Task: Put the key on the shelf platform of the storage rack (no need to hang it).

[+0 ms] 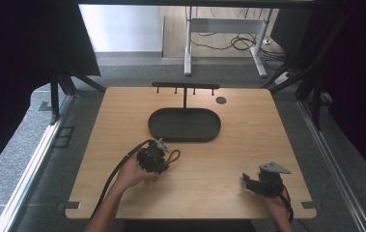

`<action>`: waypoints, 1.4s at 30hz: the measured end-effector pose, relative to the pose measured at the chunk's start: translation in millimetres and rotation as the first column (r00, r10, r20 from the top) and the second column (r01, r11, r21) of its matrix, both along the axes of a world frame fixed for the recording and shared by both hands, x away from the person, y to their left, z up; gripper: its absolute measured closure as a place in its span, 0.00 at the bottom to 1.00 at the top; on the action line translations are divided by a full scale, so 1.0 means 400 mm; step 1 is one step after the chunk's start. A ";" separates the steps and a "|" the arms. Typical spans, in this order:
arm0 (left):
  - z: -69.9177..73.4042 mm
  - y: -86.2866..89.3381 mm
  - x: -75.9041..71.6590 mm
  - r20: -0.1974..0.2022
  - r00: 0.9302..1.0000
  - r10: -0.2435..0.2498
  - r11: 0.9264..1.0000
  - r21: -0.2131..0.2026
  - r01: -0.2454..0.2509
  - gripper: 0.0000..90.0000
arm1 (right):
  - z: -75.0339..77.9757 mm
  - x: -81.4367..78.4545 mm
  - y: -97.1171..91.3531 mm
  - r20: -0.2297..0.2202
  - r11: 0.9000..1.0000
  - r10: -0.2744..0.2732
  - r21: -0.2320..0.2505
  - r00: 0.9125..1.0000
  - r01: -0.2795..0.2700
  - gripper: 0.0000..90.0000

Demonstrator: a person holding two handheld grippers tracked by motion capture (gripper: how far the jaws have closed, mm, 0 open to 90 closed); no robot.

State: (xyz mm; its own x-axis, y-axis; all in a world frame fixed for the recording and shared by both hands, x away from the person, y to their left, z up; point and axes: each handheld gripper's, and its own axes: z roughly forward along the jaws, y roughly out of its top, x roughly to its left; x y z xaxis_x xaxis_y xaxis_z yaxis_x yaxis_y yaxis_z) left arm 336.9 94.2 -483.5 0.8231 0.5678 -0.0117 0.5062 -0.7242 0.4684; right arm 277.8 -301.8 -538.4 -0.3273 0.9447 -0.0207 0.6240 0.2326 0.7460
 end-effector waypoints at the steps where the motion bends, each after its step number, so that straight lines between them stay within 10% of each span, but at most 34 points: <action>1: -0.003 -0.001 -0.001 -0.002 1.000 0.002 1.000 -0.004 -0.002 0.74 | 0.000 -0.001 0.003 0.004 1.000 -0.004 -0.005 1.000 0.004 0.28; 10: -0.040 -0.004 -0.007 -0.023 1.000 -0.011 1.000 -0.021 0.010 0.74 | 0.021 -0.014 0.009 0.091 0.996 -0.084 -0.006 0.992 0.085 0.28; 42: 0.078 0.008 0.012 0.055 0.998 -0.013 1.000 -0.019 0.014 0.75 | 0.026 -0.010 -0.010 0.069 0.996 -0.088 0.023 0.994 0.087 0.28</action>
